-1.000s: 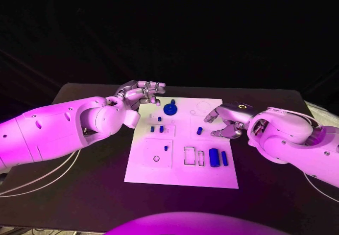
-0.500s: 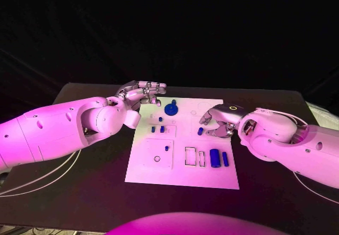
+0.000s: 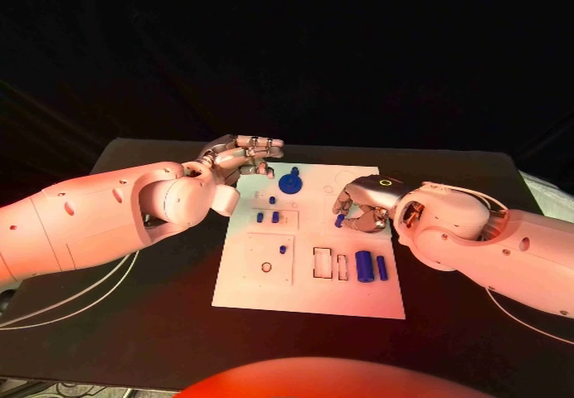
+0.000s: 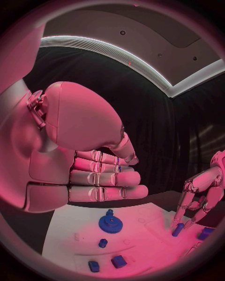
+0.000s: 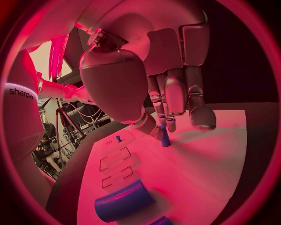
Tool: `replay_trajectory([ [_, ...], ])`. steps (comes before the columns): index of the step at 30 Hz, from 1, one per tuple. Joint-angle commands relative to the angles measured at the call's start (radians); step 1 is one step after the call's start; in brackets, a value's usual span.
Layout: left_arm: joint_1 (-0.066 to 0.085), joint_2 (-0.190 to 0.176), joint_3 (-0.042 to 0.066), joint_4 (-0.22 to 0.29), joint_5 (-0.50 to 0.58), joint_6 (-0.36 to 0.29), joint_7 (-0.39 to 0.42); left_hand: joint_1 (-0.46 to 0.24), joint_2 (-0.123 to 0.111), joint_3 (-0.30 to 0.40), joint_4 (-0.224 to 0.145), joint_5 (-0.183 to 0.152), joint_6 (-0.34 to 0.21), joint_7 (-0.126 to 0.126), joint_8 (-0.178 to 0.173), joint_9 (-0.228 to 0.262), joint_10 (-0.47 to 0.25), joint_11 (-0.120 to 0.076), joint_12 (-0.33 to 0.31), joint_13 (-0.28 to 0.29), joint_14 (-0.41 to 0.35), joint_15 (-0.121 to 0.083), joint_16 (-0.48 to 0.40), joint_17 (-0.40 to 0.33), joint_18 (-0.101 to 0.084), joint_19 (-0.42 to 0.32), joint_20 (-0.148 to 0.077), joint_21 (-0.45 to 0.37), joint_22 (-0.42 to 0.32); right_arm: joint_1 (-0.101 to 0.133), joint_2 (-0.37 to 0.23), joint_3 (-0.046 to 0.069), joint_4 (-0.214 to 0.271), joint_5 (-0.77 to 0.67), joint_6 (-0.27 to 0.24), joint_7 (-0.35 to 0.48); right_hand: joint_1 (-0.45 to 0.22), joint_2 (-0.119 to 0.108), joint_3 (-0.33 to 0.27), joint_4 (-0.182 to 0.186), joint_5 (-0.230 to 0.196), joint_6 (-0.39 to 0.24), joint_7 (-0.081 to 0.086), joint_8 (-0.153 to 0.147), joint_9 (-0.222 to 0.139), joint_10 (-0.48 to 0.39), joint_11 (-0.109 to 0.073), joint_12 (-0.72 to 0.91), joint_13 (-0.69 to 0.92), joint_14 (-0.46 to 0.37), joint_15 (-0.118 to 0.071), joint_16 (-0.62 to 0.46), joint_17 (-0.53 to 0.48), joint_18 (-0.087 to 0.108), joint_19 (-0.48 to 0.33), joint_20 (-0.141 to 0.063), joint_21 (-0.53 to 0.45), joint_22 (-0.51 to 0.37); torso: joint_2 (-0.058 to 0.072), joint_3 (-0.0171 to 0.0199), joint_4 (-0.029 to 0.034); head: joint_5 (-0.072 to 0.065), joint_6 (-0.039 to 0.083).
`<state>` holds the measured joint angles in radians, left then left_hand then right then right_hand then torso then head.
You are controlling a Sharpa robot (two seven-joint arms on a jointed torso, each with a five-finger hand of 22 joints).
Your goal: Assemble the parts on the task board
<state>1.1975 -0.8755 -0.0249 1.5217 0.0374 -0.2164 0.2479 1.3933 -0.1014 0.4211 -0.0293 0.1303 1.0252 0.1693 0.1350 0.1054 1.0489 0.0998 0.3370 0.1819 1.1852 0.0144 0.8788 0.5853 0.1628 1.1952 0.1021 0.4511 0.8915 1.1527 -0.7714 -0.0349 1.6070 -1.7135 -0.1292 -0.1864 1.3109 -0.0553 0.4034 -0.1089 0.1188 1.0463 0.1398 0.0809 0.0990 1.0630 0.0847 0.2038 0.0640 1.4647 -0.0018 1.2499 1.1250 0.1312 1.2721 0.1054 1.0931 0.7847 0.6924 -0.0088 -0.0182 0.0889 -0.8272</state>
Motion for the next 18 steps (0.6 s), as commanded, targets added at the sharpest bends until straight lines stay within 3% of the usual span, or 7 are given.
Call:
replay_trajectory([
  [1, 0.000, 0.002, 0.001, 0.001, -0.007, 0.022, 0.004, 0.000, 0.007, -0.005, 0.001, 0.002, -0.006, 0.002, 0.005, -0.001, -0.005, -0.001, 0.005, 0.001, -0.008, -0.001, -0.007, -0.002, 0.019, -0.002, 0.008, -0.007, -0.001, -0.002, 0.005, 0.000, -0.004, -0.002, 0.024, 0.011, -0.009, 0.005, 0.010, 0.001, -0.007, 0.013, -0.002, 0.006, 0.001, 0.017, -0.003, 0.005, -0.001, 0.034, -0.002, 0.006, 0.002, 0.009, 0.010, -0.002, 0.005, 0.003, 0.000, 0.0004, -0.0003, 0.002, -0.002],
  [18, 0.000, 0.002, 0.001, 0.002, -0.007, 0.022, 0.003, 0.000, 0.007, -0.005, 0.001, 0.002, -0.006, 0.002, 0.005, -0.001, -0.005, -0.001, 0.005, 0.001, -0.008, -0.001, -0.007, -0.002, 0.019, -0.002, 0.008, -0.007, -0.001, -0.004, 0.025, -0.003, -0.030, -0.018, 0.037, 0.008, -0.014, 0.010, 0.034, 0.004, -0.010, 0.050, -0.010, 0.015, 0.005, 0.052, -0.012, -0.002, 0.000, 0.034, -0.010, 0.011, 0.006, 0.008, 0.014, -0.010, 0.012, 0.011, 0.000, 0.0008, 0.0003, 0.003, -0.008],
])
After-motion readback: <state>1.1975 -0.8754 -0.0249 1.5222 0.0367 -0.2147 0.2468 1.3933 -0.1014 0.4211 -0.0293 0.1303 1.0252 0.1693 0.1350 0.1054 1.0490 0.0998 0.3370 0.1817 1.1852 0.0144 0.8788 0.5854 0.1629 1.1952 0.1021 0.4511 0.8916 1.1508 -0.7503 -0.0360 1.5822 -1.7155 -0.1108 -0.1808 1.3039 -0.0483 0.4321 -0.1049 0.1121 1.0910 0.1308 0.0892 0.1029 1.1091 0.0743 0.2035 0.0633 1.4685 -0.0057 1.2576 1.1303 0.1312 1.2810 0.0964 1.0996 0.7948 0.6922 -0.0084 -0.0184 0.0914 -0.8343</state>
